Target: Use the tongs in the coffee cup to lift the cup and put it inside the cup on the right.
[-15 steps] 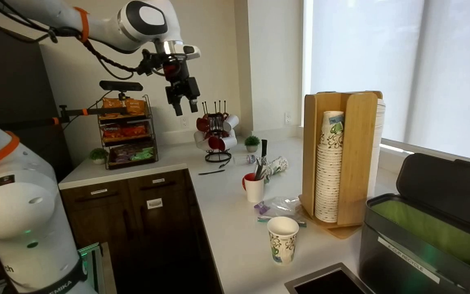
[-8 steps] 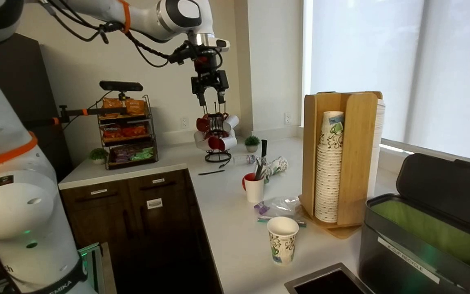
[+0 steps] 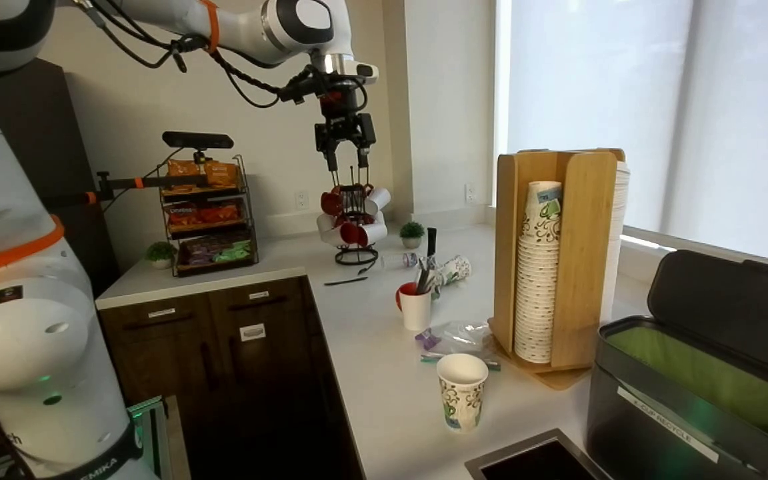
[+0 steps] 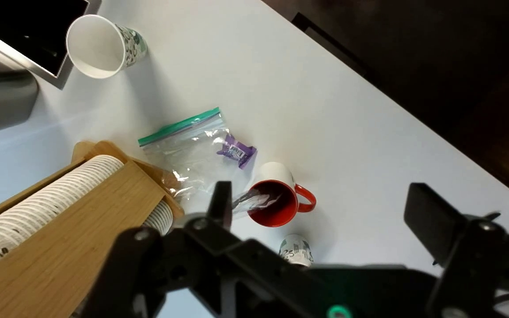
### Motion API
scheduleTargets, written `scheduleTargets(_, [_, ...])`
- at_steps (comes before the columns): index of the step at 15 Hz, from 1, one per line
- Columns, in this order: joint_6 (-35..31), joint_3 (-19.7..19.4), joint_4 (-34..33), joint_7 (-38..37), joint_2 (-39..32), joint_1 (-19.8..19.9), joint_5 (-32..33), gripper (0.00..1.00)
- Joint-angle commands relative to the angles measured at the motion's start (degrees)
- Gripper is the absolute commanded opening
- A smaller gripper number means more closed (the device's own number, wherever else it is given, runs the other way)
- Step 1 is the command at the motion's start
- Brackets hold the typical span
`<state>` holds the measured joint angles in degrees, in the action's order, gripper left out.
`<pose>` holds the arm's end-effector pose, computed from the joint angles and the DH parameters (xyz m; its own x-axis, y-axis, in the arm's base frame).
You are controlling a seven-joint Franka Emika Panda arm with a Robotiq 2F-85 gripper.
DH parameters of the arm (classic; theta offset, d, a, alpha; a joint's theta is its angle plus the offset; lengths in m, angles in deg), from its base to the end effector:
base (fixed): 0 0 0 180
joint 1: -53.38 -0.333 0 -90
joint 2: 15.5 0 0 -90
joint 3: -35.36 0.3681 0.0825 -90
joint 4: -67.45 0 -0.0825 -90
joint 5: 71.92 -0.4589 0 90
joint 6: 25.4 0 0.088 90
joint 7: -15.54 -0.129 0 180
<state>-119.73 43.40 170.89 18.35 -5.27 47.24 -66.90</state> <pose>0.5534 0.1354 0.6390 0.9550 0.2965 0.0119 0.2934 -0.9493 0.1128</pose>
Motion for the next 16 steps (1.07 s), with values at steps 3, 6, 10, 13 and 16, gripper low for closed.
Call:
scheduleTargets(3, [0.2, -0.2, -0.3, -0.1, -0.1, -0.3, 0.1, 1.0])
scheduleTargets(6, [-0.6, -0.4, -1.0, 0.5, -0.8, -0.3, -0.3, 1.0])
scheduleTargets(10, [-6.5, -1.7, -6.5, 4.4, -5.9, 0.1, -1.7, 1.0])
scheduleTargets(13, [-7.7, -2.6, -13.3, 7.4, -11.6, 0.4, -3.6, 1.0])
scheduleTargets(16, [-6.6, -3.1, -20.4, 12.1, -17.9, 1.0, -7.9, 1.0])
